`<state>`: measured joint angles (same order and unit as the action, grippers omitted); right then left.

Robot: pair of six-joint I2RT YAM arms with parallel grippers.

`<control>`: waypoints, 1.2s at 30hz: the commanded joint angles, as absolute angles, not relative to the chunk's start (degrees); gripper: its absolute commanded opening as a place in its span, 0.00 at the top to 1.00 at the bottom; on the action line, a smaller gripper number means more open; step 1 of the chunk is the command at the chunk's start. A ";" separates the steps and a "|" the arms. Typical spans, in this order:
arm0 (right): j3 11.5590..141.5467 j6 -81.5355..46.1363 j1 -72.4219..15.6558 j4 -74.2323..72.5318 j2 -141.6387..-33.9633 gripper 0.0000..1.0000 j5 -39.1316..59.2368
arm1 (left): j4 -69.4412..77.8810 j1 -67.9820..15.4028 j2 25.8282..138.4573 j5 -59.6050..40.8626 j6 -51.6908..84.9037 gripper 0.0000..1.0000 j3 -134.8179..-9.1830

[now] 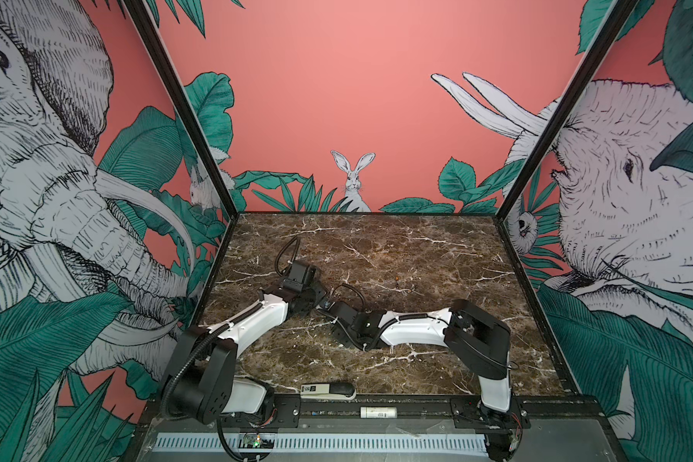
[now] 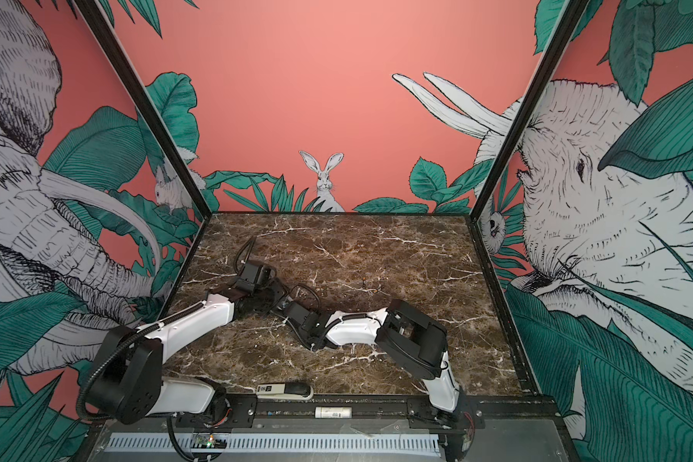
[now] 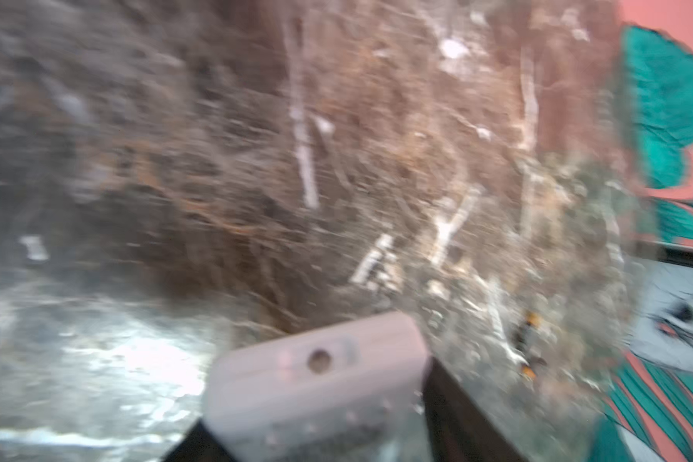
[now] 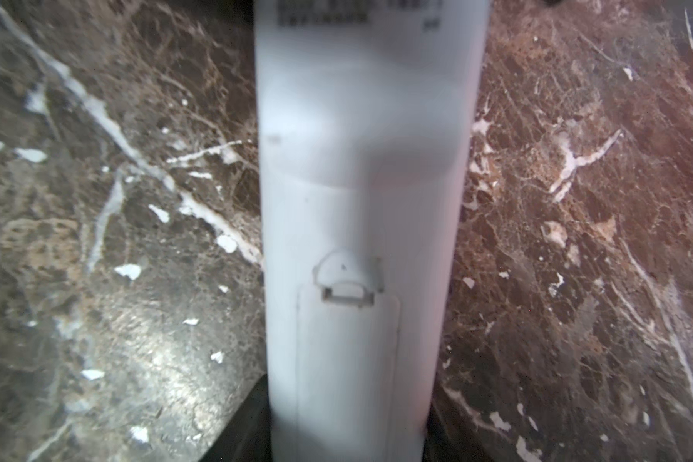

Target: Load the batteries into the remote control

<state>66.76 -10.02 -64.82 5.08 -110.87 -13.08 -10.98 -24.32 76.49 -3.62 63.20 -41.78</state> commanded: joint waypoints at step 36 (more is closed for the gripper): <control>66.44 -15.11 -54.32 8.59 -94.99 0.65 17.35 | 22.74 -20.80 67.19 -40.02 46.42 0.46 -31.84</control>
